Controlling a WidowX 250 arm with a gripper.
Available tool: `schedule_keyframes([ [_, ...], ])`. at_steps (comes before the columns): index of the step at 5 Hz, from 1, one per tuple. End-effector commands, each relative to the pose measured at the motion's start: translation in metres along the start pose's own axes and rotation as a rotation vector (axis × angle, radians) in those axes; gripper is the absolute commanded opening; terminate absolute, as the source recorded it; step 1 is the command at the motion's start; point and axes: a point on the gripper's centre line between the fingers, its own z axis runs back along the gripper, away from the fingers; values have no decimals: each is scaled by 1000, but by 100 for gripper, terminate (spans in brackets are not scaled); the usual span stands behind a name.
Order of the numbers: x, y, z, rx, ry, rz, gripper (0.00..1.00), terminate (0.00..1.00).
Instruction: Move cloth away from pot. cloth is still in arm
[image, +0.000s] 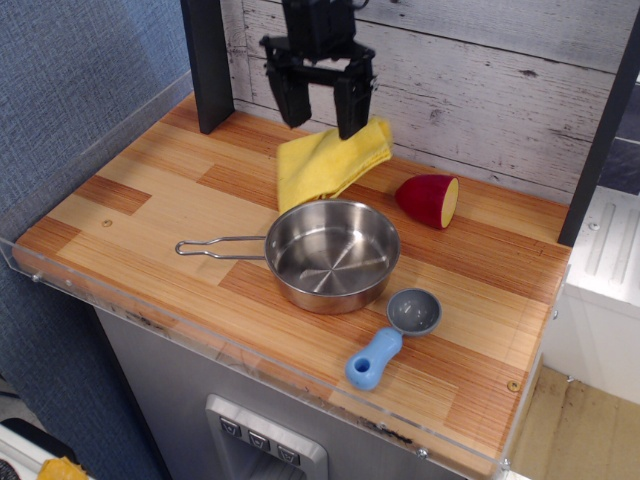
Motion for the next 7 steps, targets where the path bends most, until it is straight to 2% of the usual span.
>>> schedule_keyframes([
  [1, 6, -26, 46, 147, -33, -42, 100, 0],
  [2, -1, -32, 62, 158, -86, -12, 100, 0],
  [3, -29, -14, 74, 43, -209, 139, 100, 0],
  [4, -45, -6, 81, 96, -196, 186, 100, 0],
  [6, -77, 24, 106, 171, -229, 282, 100, 0],
  [7, -86, 33, 105, 148, -232, 324, 100, 0],
])
